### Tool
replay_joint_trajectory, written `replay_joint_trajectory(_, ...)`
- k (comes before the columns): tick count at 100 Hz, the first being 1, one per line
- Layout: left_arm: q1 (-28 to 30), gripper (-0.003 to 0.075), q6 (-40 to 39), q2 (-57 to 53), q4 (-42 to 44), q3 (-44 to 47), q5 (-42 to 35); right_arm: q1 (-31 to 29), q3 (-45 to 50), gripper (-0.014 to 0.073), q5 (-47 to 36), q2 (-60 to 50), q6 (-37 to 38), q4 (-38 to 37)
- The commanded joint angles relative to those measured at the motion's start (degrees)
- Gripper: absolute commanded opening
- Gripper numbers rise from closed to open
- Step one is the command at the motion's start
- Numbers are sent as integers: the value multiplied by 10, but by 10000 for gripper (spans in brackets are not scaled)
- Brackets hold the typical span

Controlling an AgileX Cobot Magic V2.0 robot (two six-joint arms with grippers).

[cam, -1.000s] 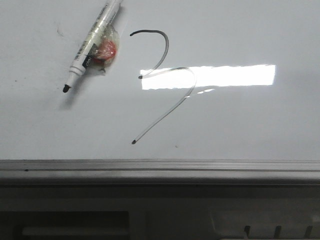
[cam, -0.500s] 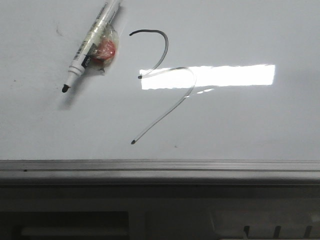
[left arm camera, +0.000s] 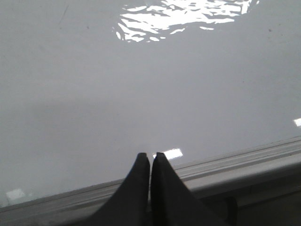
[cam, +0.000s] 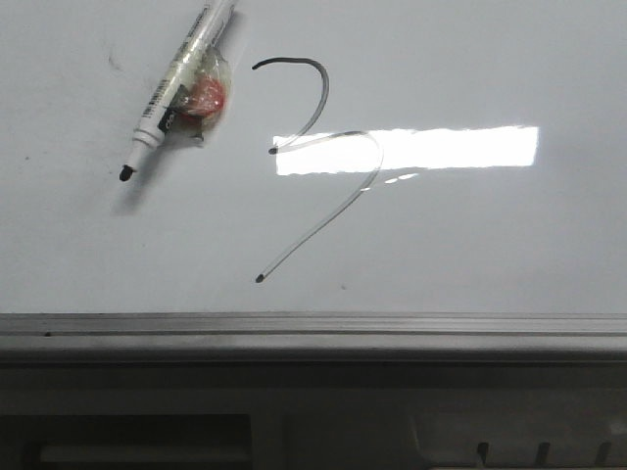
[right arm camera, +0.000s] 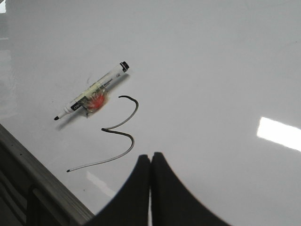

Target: Write number 3 on whiteboard

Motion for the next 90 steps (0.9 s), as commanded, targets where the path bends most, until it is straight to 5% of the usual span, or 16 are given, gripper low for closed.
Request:
replay_joint_trajectory(1, 1, -21, -7, -14, -3, 6, -33, -3, -15, -61, -42, 4, 1, -4)
replay_joint_trajectory(31, 1, -21, -7, -14, -3, 6, -33, -3, 5, -61, -41, 4, 1, -4)
replay_joint_trajectory(41, 1, -21, -7, -14, -3, 6, -33, -17, 35, -61, -95, 4, 4, -54)
replay_joint_trajectory(65, 1, -21, -7, -14, -3, 6, -33, -137, 124, -61, -144, 4, 419, -353)
replay_joint_trajectory(90, 1, -21, -7, -14, -3, 6, -33, -248, 122, -61, -6, -29, 446, -384)
